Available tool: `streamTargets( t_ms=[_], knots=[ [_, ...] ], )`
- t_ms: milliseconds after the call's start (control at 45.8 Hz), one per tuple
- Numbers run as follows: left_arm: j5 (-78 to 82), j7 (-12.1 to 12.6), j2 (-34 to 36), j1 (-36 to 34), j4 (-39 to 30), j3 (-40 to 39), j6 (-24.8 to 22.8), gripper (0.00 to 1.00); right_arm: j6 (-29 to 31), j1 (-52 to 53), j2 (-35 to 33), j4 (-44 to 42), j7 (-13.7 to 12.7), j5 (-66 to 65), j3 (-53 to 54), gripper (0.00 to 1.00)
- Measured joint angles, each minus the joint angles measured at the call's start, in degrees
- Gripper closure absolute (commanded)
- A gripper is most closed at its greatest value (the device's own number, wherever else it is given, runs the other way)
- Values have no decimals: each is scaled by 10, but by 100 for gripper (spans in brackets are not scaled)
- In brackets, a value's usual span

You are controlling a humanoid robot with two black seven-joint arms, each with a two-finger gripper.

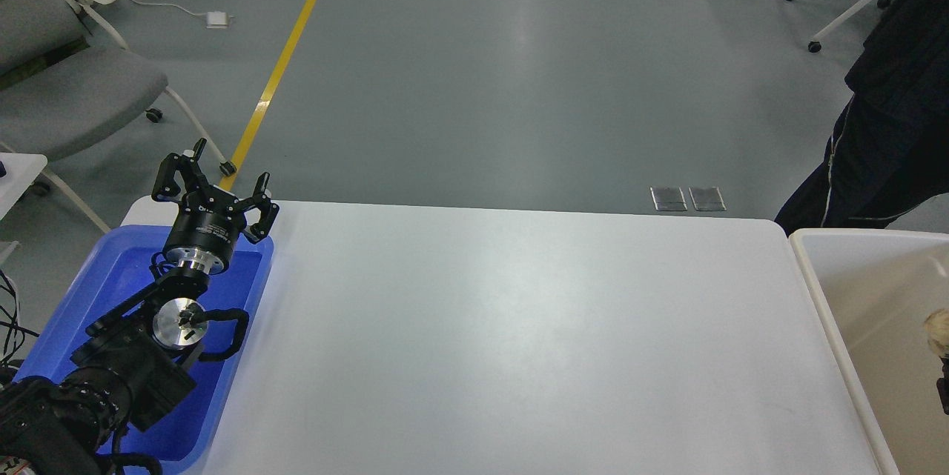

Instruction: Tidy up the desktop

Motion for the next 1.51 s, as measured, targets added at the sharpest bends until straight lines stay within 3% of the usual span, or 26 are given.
streamTargets(
  t_ms=[568,699,939,1267,1507],
  knots=[
    [0,0,0,0,0,0,-1,0,30,48,-26,15,1,-29,-13,0],
    [0,0,0,0,0,0,-1,0,46,57,-64,72,1,-32,15,0],
    [0,0,0,0,0,0,-1,0,61,27,-121,228,6,-53,169,0],
    [0,0,0,0,0,0,-1,0,65,-72,-78,396,75,-161,370,0],
    [0,0,0,0,0,0,-1,0,60,-109,-6,433,94,-239,446,0]
  ],
)
